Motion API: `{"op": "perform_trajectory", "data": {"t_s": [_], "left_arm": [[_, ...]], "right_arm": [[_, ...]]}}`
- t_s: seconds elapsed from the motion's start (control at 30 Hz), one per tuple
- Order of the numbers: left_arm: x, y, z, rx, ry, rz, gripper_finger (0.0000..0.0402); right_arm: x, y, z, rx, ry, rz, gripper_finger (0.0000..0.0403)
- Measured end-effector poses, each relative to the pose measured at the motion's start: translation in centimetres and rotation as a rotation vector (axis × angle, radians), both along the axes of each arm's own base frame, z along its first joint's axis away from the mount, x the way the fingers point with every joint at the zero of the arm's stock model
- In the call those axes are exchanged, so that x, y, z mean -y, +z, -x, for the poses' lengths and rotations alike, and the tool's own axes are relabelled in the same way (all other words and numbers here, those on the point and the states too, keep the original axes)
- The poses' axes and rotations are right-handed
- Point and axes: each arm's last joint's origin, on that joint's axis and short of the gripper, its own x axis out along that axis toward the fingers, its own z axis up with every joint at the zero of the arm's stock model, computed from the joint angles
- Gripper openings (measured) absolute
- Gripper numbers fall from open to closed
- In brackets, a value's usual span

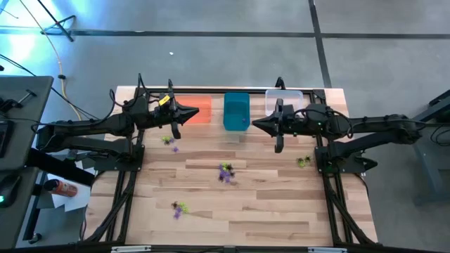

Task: Sort Halloween decoration
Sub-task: Put the purple spider toy into the blue bin

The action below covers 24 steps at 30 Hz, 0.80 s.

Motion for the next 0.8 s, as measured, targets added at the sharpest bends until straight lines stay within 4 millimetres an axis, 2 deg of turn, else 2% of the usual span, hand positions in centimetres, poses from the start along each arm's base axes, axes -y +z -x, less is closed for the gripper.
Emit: {"op": "perform_trajectory", "data": {"t_s": [0.17,0.4,0.5,0.8], "left_arm": [[0.01,0.03,0.0,0.003,-0.005,-0.001,0.0003],[0.41,0.03,-0.08,-0.002,-0.14,-0.03,0.0003],[0.43,0.03,-0.08,-0.005,-0.143,-0.04,0.0003],[0.36,0.02,-0.07,-0.007,-0.12,-0.046,0.0004]], "right_arm": [[0.0,-0.22,-0.29,-0.009,0.0,0.002,0.0003],[-0.06,-0.1,-0.31,0.008,0.021,-0.078,0.0001],[-0.06,0.15,-0.28,0.005,0.021,-0.136,0.0001],[-0.06,0.3,-0.24,-0.02,0.02,-0.119,0.0001]]}}
